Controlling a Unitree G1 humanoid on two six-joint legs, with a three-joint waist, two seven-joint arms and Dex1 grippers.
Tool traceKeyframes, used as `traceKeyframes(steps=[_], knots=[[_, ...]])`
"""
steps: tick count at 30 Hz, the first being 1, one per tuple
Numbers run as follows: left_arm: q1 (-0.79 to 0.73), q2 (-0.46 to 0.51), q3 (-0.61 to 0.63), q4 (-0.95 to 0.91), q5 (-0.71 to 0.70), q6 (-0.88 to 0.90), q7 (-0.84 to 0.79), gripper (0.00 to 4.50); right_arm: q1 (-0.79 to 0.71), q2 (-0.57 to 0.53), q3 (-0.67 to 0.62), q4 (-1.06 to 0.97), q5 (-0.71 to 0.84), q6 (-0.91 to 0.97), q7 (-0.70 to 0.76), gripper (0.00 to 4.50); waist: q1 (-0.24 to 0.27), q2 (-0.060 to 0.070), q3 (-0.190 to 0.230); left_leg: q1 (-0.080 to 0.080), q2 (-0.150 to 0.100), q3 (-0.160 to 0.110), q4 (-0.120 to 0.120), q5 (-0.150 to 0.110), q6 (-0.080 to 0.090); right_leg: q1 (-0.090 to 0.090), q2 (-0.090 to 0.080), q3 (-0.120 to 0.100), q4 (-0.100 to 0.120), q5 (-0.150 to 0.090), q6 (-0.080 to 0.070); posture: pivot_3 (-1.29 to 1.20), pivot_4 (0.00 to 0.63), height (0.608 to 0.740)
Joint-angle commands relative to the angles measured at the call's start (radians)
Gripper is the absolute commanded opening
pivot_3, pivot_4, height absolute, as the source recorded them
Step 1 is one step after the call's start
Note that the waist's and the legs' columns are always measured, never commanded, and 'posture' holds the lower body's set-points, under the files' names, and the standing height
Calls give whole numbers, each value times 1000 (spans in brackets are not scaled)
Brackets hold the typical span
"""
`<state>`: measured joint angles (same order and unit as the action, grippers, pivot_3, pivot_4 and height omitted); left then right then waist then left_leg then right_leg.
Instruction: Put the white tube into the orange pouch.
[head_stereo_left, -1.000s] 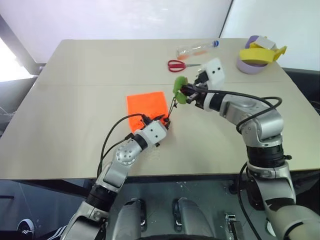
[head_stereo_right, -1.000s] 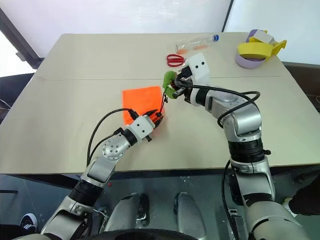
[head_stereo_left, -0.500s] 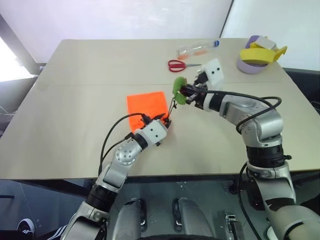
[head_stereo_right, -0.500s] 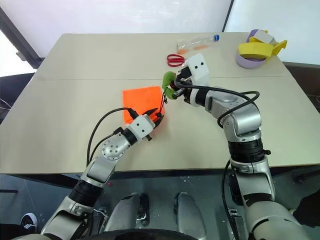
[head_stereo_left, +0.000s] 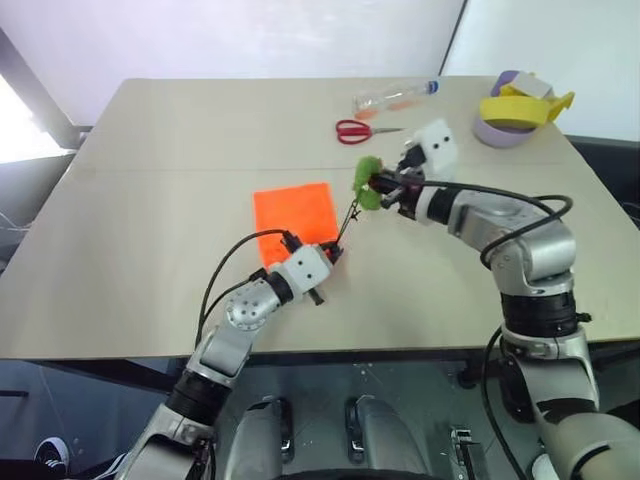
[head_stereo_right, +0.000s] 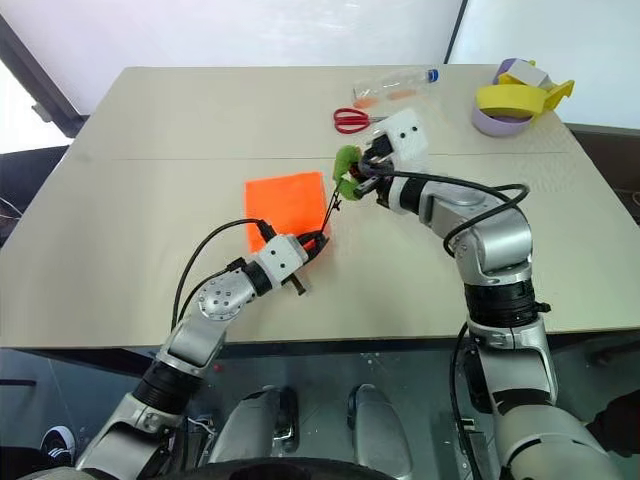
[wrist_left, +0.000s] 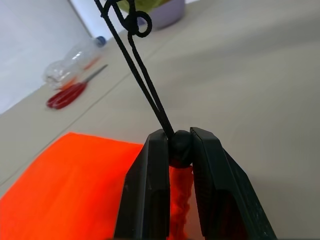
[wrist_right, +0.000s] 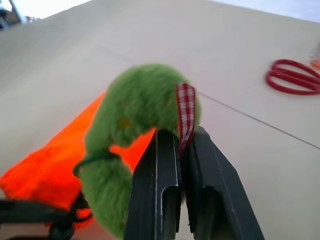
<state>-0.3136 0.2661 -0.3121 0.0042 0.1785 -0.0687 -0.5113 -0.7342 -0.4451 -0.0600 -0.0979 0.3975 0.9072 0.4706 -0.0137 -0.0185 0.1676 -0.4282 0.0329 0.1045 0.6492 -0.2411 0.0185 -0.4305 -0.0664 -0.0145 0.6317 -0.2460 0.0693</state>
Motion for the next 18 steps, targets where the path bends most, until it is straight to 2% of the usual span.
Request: traceKeyframes(steps=[1, 8, 13, 18], knots=[[-33, 49, -40, -22, -4, -53, -96, 139, -43, -25, -113, 90, -35, -59, -89, 0, 1, 0, 0, 0, 0, 0, 0, 0, 0, 0, 0, 0, 0, 0, 0, 0, 150, 740], [-147, 196, -82, 64, 23, -190, -257, 139, -53, -67, -203, 343, -126, -152, -262, 0, -3, 0, 0, -1, -1, 1, -3, 0, 0, -2, -1, 0, -2, 0, -1, 0, 150, 740], [-170, 294, -68, 154, 0, -305, -320, 139, -45, -95, -189, 388, -142, -192, -263, 0, -9, 3, 1, -3, 0, 4, -4, 0, 0, -5, -1, 0, -1, 0, 0, 0, 150, 740], [-133, 347, -46, 162, -51, -364, -357, 139, -12, -123, -183, 415, -150, -219, -256, 0, -6, 3, 1, -3, 0, 4, -2, 0, 0, -4, 0, 0, -1, 1, 2, 0, 150, 740]])
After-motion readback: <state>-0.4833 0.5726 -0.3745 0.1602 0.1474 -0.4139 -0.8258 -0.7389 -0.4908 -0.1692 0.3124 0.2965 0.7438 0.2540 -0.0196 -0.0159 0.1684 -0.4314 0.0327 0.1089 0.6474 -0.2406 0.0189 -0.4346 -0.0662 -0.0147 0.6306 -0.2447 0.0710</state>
